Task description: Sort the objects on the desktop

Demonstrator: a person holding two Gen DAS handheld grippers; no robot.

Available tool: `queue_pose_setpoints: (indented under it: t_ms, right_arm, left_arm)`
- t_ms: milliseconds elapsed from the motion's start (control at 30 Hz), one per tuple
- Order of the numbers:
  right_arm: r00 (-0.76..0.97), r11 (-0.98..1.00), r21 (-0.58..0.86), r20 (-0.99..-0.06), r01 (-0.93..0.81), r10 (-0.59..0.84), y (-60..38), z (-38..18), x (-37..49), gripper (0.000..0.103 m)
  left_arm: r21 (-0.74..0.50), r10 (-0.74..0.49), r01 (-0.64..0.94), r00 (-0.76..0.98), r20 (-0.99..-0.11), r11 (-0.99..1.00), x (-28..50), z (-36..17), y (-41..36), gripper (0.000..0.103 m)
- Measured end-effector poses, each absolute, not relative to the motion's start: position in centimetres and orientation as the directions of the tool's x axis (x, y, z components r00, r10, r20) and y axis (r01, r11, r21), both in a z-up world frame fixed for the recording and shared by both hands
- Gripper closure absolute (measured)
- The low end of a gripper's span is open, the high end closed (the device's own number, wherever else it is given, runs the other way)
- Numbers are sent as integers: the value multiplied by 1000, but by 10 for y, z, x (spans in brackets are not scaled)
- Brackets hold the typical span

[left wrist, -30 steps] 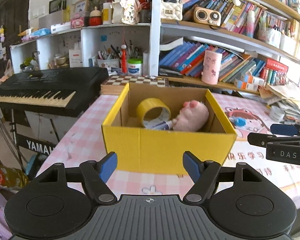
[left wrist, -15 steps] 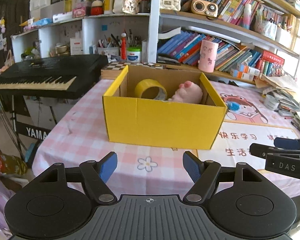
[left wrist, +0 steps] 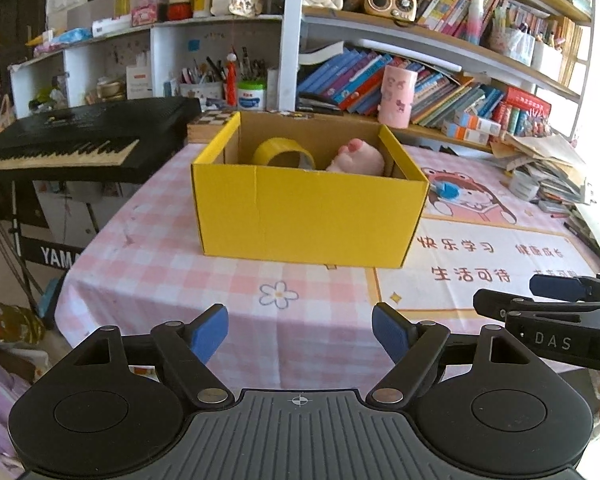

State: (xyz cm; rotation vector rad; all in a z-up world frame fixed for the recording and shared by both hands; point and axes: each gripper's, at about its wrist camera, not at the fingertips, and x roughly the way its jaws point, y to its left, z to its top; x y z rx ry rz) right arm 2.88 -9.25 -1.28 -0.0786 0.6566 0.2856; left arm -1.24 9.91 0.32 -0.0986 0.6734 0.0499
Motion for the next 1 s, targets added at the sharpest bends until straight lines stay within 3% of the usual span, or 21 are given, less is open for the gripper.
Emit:
queue_pose_setpoints:
  t_ms: [567, 1000]
  right_arm:
    - [736, 961, -2, -643, -277, 211, -93, -21, 27, 34]
    - [747, 986, 1, -652, -167, 127, -128, -22, 34, 31]
  left_arm:
    - [-73, -40, -8, 770, -637, 997, -7, -2, 89, 17]
    - [-57, -129, 121, 758, -640, 991, 19, -3, 49, 16]
